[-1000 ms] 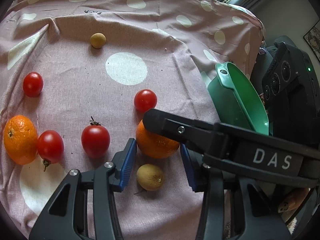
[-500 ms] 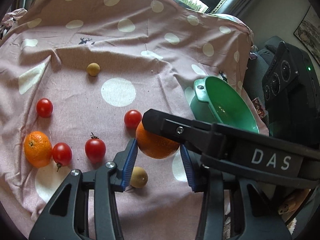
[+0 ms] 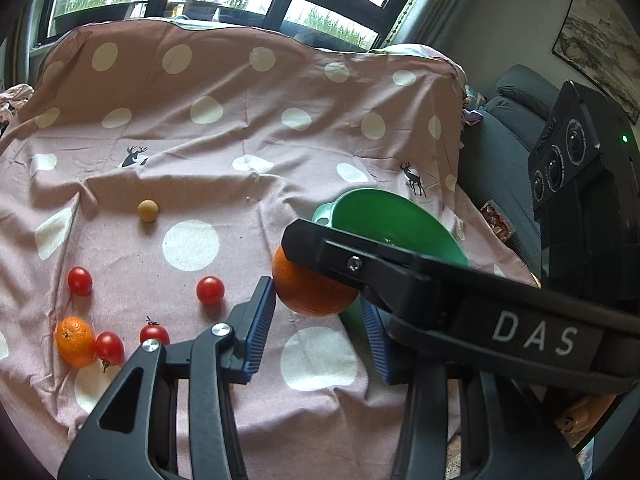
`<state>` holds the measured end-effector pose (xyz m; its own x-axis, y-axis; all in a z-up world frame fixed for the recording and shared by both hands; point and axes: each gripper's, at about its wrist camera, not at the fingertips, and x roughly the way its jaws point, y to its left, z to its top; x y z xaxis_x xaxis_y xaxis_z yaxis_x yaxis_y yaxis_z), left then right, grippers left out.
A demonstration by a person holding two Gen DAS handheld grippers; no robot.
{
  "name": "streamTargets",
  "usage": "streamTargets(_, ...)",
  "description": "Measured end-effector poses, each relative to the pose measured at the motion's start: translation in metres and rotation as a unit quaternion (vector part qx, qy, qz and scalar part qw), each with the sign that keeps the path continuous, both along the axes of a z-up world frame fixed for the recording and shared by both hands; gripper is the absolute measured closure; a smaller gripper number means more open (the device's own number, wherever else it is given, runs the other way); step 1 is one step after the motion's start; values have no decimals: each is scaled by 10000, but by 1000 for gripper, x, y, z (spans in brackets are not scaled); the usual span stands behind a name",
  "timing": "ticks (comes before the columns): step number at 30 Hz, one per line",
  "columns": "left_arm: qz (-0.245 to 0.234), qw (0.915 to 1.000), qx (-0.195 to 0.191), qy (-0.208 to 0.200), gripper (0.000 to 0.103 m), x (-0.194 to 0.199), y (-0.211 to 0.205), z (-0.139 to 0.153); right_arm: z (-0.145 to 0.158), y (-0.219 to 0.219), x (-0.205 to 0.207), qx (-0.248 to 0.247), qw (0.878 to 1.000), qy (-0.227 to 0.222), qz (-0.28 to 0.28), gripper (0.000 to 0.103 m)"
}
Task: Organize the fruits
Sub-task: 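Carry the mandarin in the right tool over the green bowl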
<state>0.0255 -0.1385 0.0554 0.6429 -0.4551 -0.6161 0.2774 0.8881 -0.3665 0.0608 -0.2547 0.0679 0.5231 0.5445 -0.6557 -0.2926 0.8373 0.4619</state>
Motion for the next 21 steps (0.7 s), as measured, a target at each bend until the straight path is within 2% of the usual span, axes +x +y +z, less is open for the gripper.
streamTargets(5, -164, 9999, -19, -38, 59, 7, -19, 7, 9, -19, 0, 22, 9996, -160, -220, 57)
streamTargets(21, -648, 9979, 26, -92, 59, 20, -75, 16, 19, -78, -5, 162, 9959, -264, -844, 57)
